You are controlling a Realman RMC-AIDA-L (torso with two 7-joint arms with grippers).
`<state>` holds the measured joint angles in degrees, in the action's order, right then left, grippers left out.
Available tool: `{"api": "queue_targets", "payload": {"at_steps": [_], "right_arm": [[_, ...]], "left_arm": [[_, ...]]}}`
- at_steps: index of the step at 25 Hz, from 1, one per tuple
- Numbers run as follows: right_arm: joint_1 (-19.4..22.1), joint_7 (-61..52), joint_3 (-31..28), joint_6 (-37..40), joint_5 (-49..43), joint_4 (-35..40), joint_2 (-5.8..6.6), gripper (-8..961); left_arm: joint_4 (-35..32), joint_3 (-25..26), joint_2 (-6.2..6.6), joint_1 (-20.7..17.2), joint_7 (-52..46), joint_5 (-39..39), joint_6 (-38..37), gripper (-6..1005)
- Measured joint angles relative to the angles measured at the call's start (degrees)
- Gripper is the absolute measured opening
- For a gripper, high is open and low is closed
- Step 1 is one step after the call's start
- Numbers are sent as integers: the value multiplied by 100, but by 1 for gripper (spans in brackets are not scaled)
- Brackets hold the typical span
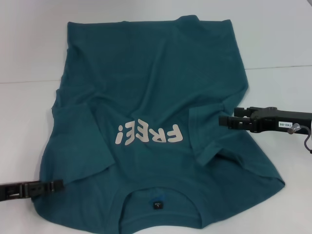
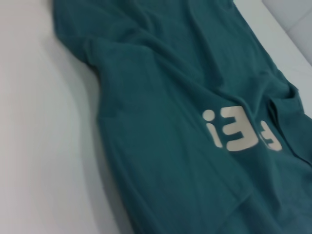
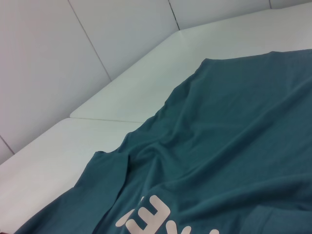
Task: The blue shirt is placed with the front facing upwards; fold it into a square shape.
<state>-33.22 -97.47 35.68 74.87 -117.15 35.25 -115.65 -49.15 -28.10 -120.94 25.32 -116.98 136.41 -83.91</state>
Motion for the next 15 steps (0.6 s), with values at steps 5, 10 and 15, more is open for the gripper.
{"api": "queue_targets", "payload": {"at_steps": [5,10,15], "right_arm": [[0,0,0,0,0,-1,0,830],[0,0,0,1,0,1,0,830],[0,0,0,1,0,13,0,830]], "left_arm": [[-106,55,2,-106,-2,4,6,888],[-127,91,0,-170,4,9,0,888],[-140,94,0,-217,-5,26,-36,888]]}}
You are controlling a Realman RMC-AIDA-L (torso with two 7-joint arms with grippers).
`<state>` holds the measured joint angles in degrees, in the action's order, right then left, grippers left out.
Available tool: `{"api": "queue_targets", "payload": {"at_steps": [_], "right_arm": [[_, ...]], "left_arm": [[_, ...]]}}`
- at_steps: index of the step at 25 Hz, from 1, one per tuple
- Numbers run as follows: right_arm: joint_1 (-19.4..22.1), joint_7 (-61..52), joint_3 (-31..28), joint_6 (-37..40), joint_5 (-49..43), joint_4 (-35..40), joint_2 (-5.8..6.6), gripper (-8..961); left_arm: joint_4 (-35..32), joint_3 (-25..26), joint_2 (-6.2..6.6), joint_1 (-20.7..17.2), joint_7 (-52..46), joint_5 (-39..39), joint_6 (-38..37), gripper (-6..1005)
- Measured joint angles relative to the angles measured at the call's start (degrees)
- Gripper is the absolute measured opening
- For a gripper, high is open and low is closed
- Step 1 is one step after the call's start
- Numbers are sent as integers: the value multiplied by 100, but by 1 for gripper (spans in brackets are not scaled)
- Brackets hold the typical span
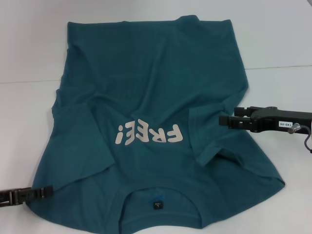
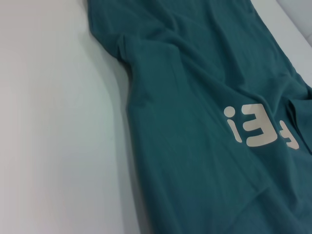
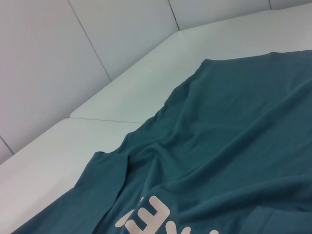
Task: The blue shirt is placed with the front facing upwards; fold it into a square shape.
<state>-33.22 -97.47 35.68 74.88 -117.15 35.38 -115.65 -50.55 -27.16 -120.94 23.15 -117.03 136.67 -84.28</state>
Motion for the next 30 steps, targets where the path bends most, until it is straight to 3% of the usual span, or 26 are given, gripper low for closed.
{"api": "queue_targets", "payload": {"at_steps": [19,30], "right_arm": [[0,-9,0,-1,9,-3,0,831],[-10,-9,0,-34,9,-1,0,830]], "left_arm": [[60,-188,-39,273,53,-18,-344,888],[-46,-149,-9,57,-22,-1,-294,888]]}}
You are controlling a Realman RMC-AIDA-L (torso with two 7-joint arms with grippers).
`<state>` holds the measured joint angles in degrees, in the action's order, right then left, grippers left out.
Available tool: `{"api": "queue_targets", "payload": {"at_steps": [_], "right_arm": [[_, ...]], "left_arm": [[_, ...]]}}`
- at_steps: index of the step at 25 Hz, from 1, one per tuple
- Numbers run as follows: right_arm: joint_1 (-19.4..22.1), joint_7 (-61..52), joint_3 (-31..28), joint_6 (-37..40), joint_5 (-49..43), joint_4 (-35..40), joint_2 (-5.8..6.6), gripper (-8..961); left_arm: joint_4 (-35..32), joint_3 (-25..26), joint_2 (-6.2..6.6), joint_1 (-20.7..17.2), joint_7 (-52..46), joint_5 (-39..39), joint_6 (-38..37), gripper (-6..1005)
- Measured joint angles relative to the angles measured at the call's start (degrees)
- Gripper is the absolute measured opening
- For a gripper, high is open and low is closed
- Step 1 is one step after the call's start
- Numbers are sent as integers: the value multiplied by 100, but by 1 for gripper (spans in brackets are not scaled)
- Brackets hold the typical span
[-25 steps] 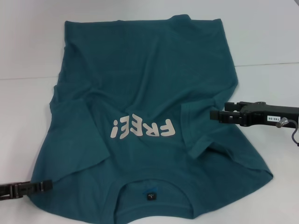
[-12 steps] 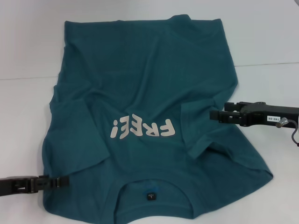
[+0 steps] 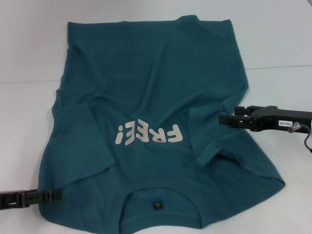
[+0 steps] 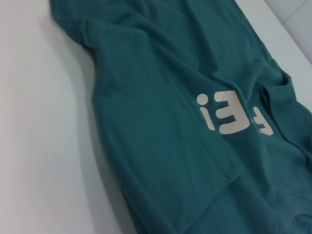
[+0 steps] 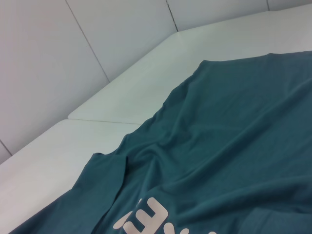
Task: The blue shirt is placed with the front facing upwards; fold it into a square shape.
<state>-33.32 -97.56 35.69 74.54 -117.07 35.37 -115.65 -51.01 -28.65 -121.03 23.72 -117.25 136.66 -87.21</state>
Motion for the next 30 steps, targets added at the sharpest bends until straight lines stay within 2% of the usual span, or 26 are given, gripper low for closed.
{"api": "queue_targets", "payload": {"at_steps": [15,30], "right_arm": [[0,-3,0,15,0,6,0,831],[8,-17,0,-1,0,2,0,829]], "left_arm": [[-49,1,0,-31,-76,145,-154,888],[37,-59,9,78,-202,149,213,874]]}}
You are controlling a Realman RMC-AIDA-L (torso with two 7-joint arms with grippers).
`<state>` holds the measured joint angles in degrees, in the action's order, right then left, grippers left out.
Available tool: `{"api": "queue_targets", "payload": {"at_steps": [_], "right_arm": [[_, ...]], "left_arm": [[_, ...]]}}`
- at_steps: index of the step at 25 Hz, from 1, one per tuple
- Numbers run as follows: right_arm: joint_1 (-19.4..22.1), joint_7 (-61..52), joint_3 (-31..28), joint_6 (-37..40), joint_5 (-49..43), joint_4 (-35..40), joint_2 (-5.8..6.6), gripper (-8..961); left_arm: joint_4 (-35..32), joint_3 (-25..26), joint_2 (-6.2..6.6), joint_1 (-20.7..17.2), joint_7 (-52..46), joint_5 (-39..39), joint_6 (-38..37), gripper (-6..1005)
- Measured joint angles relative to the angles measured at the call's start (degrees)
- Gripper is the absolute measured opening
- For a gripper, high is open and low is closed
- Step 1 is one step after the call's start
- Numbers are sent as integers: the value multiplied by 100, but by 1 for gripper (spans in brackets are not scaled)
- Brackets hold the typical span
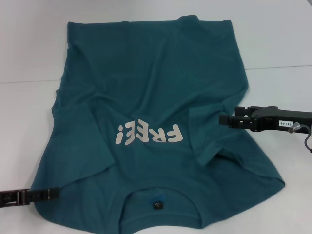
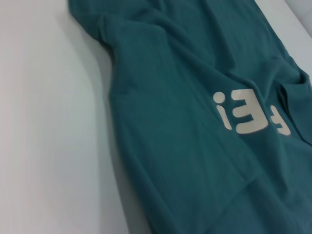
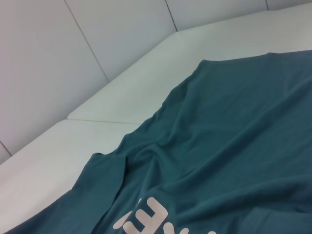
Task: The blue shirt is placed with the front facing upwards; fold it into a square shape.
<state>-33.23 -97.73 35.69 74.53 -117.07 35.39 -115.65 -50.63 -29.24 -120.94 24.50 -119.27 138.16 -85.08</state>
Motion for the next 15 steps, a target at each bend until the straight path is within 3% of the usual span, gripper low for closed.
{"api": "queue_targets", "payload": {"at_steps": [5,10,13,15], "right_arm": [[-8,0,0,27,0,16,0,828],[-8,0,0,39,0,21,0,828],[-8,0,0,41,0,21,0,828],[-8,0,0,43,0,18,0,827]], "left_arm": [[-6,-12,0,-6,-48,97,89,803],[-7,-12,-9,5,-50,153,95,589],[-13,-9,-6,6,-53,156,98,343],[-14,-8,-6,7,-57,157,103,297]]}}
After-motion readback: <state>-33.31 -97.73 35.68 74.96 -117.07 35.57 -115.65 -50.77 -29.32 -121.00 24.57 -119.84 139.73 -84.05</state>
